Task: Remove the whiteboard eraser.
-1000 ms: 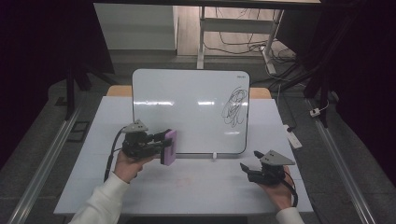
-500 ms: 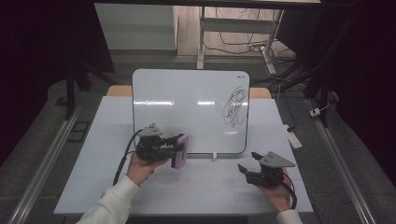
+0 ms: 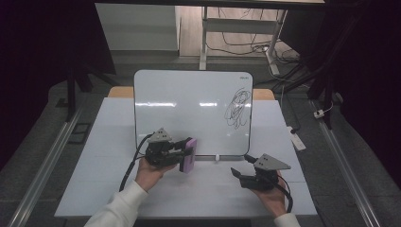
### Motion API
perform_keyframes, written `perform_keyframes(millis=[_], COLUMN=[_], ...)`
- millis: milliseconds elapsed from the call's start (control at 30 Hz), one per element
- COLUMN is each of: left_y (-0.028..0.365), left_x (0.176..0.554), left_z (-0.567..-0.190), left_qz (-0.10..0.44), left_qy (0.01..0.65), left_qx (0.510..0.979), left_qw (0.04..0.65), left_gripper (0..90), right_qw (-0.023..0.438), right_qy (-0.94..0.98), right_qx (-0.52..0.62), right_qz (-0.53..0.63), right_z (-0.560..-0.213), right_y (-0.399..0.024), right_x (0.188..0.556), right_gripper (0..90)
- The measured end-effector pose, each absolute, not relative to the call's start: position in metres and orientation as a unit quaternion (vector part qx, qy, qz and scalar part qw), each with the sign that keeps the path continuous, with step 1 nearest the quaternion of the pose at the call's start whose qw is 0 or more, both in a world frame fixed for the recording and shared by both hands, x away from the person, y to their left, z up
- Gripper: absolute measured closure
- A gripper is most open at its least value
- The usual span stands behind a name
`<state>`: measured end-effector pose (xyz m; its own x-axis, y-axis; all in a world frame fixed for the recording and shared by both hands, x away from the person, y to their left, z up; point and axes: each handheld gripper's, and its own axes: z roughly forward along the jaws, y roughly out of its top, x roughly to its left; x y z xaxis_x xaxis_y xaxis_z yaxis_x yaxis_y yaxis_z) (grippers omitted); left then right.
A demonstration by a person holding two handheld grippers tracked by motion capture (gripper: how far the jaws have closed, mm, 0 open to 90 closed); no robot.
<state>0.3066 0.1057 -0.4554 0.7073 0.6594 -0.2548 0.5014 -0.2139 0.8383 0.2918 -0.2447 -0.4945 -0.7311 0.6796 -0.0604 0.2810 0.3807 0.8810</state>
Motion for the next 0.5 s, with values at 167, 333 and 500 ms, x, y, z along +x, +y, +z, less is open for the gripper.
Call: perform_keyframes(millis=[167, 333, 500], left_y=[0.104, 0.103, 0.102], left_x=[0.307, 0.307, 0.307], left_z=[-0.457, -0.46, -0.46], left_qz=[0.077, 0.078, 0.077], left_qy=[0.374, 0.376, 0.377], left_qx=[0.776, 0.776, 0.774], left_qw=[0.502, 0.5, 0.502], left_gripper=[59.2, 59.2, 59.2], right_qw=[0.208, 0.197, 0.191], right_qy=[0.804, 0.81, 0.815], right_qx=[0.292, 0.28, 0.273], right_qz=[0.474, 0.477, 0.475], right_z=[-0.494, -0.495, -0.495], right_y=[-0.237, -0.224, -0.213], right_x=[0.288, 0.285, 0.282], right_gripper=[27.2, 27.1, 26.9])
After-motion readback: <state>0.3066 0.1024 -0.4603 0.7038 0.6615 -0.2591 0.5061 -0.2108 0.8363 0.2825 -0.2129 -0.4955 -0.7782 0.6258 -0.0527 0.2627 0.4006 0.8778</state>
